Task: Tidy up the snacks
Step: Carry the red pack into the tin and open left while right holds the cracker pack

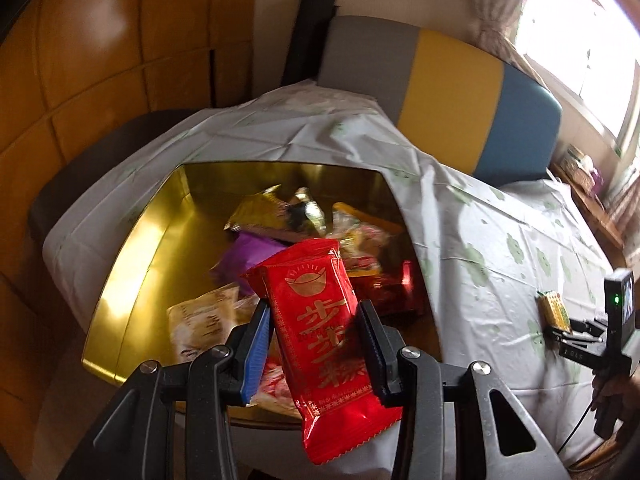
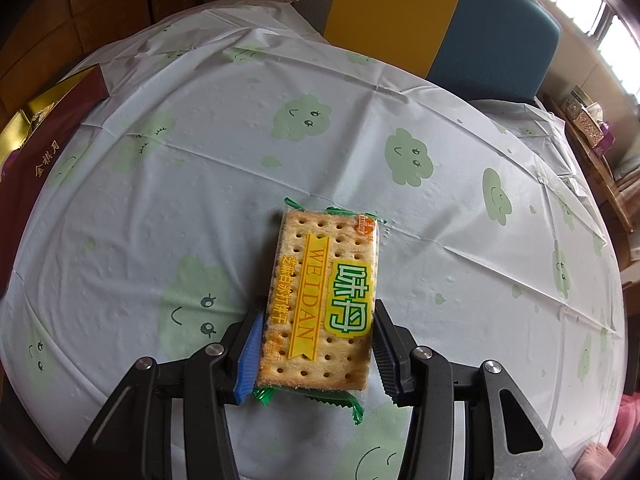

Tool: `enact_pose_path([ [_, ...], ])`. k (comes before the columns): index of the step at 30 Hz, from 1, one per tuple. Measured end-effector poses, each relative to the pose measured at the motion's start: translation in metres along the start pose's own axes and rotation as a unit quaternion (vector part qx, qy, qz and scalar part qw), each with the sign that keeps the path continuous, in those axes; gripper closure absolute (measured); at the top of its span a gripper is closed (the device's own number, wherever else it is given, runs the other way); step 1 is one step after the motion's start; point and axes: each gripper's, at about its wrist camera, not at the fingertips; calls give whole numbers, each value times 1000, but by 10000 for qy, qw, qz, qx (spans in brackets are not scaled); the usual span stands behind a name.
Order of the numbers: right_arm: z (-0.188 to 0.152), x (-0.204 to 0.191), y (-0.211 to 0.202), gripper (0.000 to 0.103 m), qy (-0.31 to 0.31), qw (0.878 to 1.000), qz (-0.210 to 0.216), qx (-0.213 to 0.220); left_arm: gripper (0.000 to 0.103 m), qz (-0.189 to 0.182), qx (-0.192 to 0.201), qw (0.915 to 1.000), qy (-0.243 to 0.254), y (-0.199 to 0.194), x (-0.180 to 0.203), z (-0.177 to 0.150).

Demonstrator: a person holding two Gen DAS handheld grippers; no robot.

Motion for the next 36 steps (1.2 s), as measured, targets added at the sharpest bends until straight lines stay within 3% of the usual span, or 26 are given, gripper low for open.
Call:
enact_pose_path([
  [7, 1, 1, 0, 54, -22, 10000, -21, -3, 60, -237, -219, 9947, -981, 4, -60, -10],
  [10, 1, 1, 0, 54, -24, 10000, -34, -5, 60, -386, -259, 9918, -1192, 9, -70, -13],
  [17, 1, 1, 0, 54, -2, 10000, -43, 1, 59, -442, -349, 9942, -914, 37, -56, 5],
  [23, 2, 2, 1, 54, 17, 10000, -38, -4, 56, -145, -912, 9924, -814, 79, -54, 9],
  [27, 2, 2, 1, 54, 6, 10000, -52, -5, 50, -43, -777, 9940, -763, 70, -54, 6],
  [36, 0, 0, 0, 54, -33, 9999, -120, 35, 50, 496, -506, 9967, -408, 41, -43, 2],
])
Point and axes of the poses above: each gripper's, at about its wrist camera, not at the fingertips, and y roughly the way its jaws point, x to its right, z to its top, and after that the axes turned 9 degrees about y, right-handed
